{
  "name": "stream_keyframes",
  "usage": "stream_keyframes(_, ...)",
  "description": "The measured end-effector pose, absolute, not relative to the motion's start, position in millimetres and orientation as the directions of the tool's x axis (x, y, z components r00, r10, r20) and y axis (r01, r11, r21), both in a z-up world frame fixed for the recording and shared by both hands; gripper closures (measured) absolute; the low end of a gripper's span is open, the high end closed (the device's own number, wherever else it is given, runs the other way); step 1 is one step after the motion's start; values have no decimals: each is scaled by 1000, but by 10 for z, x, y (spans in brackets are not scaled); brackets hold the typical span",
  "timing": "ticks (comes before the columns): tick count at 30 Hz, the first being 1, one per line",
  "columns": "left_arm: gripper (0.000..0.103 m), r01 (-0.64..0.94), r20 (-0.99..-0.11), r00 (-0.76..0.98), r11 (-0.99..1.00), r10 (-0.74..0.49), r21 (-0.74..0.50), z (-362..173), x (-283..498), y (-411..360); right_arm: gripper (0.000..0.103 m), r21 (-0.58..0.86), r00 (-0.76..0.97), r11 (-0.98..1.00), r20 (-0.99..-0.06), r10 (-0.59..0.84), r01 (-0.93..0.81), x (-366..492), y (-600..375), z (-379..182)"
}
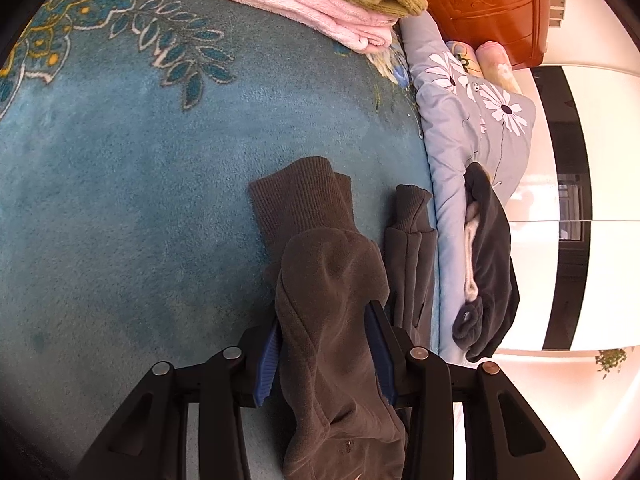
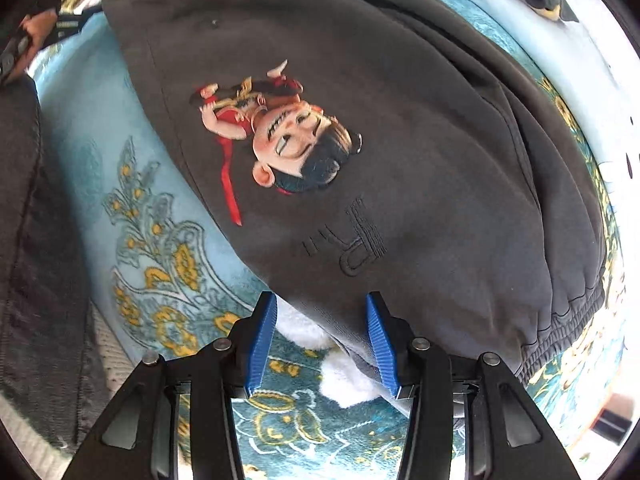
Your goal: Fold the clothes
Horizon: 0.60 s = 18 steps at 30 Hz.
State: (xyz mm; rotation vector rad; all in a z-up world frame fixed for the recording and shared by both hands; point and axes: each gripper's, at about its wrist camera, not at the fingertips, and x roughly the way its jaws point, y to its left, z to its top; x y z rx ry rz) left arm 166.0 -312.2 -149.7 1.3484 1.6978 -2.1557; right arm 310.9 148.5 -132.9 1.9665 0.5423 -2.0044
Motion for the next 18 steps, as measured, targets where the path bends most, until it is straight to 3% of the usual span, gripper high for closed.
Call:
stream_keyframes(6, 60, 554, -654, -616, -349, 438, -756, -1544, 1662, -3136, 56, -142, -61, -841, -990, 129, 522, 3175, 1424, -1373)
stream_keyframes(10, 61, 544, -653, -620, -360, 436, -758, -1522, 1650, -3120, 77, -174, -76, -834, -985, 158, 523, 3130, 1483, -1366)
stream_keyframes(12, 76, 534, -654, -624, -377, 428, -757, -1499, 1645, -3116, 86, -157, -60, -837, -987, 147, 524, 3102, 1514, -1323)
stream_keyframes(13, 89, 528, -653, -627, -385, 424, -757, -1486, 1645, -3115, 91, -146, -50, -836, -989, 140, 529, 3093, 1526, -1297)
stream_keyframes(18, 93, 480, -628, -670, -414, 397, -774, -1312, 1717, -3130, 95, -84, 10, -804, -994, 111, 589, 3122, 1558, -1182)
